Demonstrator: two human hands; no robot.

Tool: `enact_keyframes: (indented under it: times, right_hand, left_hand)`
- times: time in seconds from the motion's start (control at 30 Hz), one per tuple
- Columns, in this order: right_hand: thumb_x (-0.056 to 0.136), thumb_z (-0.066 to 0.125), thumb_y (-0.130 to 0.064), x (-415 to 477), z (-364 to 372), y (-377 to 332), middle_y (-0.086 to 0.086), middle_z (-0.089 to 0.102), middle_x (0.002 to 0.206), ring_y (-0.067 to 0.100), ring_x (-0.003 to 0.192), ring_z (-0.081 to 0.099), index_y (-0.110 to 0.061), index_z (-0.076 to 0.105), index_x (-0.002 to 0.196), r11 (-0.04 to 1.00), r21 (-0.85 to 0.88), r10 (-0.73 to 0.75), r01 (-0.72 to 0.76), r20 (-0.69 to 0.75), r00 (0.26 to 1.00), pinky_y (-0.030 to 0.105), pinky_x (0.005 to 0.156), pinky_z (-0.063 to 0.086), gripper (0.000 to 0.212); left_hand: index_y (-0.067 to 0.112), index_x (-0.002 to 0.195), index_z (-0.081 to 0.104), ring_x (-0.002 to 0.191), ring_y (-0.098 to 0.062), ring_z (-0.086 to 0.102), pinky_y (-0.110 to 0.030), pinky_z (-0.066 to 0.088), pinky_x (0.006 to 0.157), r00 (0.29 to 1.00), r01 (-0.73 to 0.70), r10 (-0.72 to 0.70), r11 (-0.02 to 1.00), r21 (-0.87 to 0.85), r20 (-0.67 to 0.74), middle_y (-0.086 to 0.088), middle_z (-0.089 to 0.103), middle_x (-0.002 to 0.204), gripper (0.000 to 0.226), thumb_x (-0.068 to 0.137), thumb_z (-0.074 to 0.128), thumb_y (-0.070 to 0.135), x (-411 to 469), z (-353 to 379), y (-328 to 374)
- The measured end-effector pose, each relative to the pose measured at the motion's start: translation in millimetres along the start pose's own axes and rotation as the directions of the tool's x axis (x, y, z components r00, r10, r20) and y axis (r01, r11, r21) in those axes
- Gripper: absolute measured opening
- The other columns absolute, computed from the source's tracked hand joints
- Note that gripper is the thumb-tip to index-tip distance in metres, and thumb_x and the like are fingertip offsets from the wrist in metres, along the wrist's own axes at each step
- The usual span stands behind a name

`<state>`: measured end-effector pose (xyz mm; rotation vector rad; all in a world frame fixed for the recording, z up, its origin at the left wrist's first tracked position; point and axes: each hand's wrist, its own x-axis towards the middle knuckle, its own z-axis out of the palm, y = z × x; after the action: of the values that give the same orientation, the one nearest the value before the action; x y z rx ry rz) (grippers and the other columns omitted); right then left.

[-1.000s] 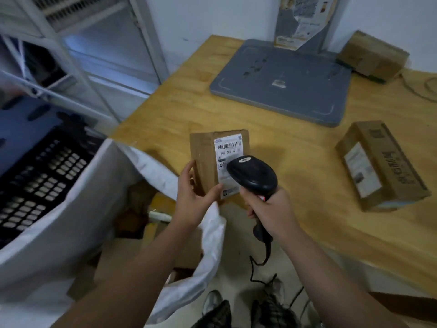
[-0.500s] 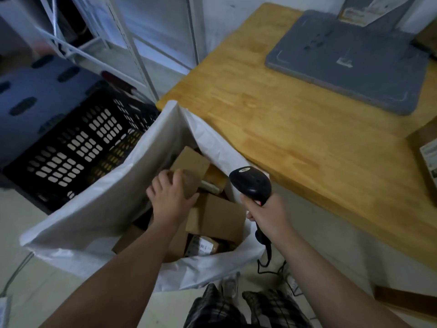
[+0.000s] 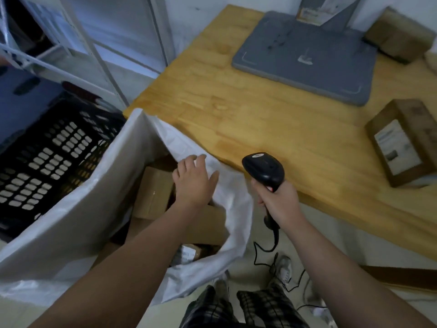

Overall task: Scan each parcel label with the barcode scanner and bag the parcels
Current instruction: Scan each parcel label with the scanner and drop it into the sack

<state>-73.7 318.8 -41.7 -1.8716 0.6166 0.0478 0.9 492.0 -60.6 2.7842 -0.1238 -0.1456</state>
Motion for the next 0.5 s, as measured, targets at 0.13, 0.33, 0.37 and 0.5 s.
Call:
enact_keyframes:
  times: [0.13, 0.33, 0.37, 0.5]
  right_hand:
    - [0.087, 0.069, -0.023, 14, -57, 9, 0.014, 0.058, 0.06, 0.024, 0.061, 0.061, 0.0, 0.062, 0.078, 0.999, 0.013, -0.034, 0.037, -0.15, 0.988, 0.031, 0.058, 0.045, 0.025]
    - [0.081, 0.076, -0.018, 38, -166, 24, -0.003, 0.055, 0.098, 0.01, 0.089, 0.055, -0.01, 0.049, 0.116, 0.988, -0.022, -0.144, 0.151, -0.472, 0.87, 0.018, 0.079, 0.045, 0.045]
    - [0.081, 0.076, -0.022, 43, -187, 27, 0.001, 0.057, 0.099, 0.017, 0.092, 0.057, -0.008, 0.051, 0.113, 0.988, -0.065, -0.152, 0.138, -0.523, 0.839, 0.026, 0.082, 0.047, 0.043]
    - [0.076, 0.07, -0.046, 72, -264, 44, 0.013, 0.063, 0.1, 0.034, 0.1, 0.06, -0.004, 0.061, 0.102, 0.905, -0.425, -0.243, -0.023, -0.56, 0.792, 0.043, 0.086, 0.05, 0.051]
  left_hand:
    - [0.018, 0.145, 0.034, 0.135, -0.028, 0.028, -0.042, 0.024, 0.108, 0.99, -0.144, 0.144, 0.989, -0.026, 0.002, -0.008, 0.035, 0.145, 0.057, 0.097, 0.046, 0.045, 11, 7, 71]
    - [0.019, 0.145, 0.034, 0.134, -0.028, 0.028, -0.04, 0.023, 0.107, 0.956, -0.285, 0.288, 0.956, -0.074, 0.048, -0.008, 0.036, 0.144, 0.056, 0.097, 0.047, 0.045, 22, 33, 184]
    - [0.019, 0.145, 0.035, 0.134, -0.027, 0.029, -0.04, 0.023, 0.107, 0.951, -0.3, 0.304, 0.951, -0.077, 0.059, -0.007, 0.037, 0.144, 0.056, 0.096, 0.048, 0.045, 23, 38, 201]
    - [0.02, 0.145, 0.035, 0.134, -0.028, 0.029, -0.042, 0.024, 0.107, 0.922, -0.361, 0.367, 0.93, -0.071, 0.121, -0.006, 0.038, 0.144, 0.056, 0.097, 0.048, 0.045, 26, 56, 265]
